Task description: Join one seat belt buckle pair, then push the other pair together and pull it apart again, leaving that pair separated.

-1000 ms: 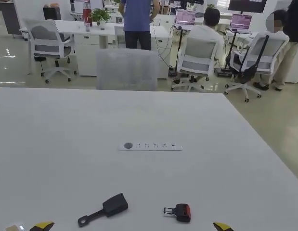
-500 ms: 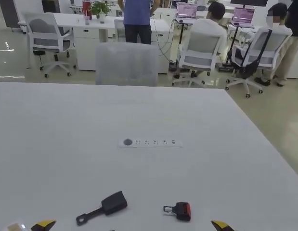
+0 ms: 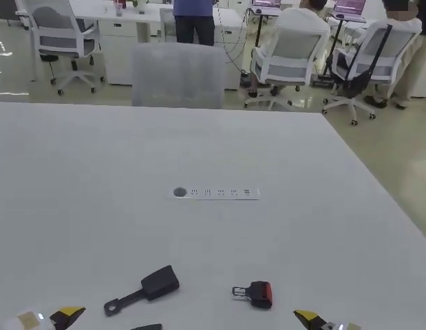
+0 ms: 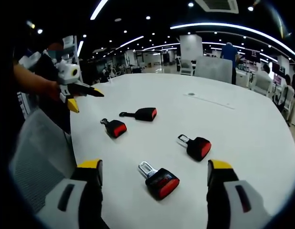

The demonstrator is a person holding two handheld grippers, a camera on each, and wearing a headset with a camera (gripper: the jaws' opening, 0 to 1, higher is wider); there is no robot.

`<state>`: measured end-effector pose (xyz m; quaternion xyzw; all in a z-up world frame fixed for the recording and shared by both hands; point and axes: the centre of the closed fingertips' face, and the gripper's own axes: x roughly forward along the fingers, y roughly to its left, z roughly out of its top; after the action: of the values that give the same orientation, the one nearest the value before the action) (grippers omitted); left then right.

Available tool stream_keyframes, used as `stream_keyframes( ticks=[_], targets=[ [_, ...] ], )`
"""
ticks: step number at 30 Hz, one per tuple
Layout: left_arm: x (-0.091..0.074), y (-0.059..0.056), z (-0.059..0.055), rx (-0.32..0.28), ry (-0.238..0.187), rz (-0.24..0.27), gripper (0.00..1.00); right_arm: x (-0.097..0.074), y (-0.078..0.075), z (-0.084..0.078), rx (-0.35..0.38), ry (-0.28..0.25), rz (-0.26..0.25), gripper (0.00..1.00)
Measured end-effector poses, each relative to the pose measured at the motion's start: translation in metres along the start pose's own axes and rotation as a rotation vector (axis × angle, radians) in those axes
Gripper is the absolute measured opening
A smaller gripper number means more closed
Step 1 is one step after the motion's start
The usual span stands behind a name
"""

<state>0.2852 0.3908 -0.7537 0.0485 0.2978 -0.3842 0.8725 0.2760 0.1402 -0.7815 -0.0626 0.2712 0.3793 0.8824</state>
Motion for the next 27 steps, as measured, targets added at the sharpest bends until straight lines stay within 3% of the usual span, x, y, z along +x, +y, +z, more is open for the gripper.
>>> stream_keyframes(
  ticks=[15,27],
  targets=[
    [0.033,0.0,-0.011,0.035,0.059,-0.068,0.95,0.016,-0.006,-0.02,-0.018,0.086,0.075,0.87],
    [0.059,-0.002,-0.026,0.119,0.15,-0.158,0.9,0.028,-0.008,-0.032,-0.063,0.166,0.174,0.81]
  ],
)
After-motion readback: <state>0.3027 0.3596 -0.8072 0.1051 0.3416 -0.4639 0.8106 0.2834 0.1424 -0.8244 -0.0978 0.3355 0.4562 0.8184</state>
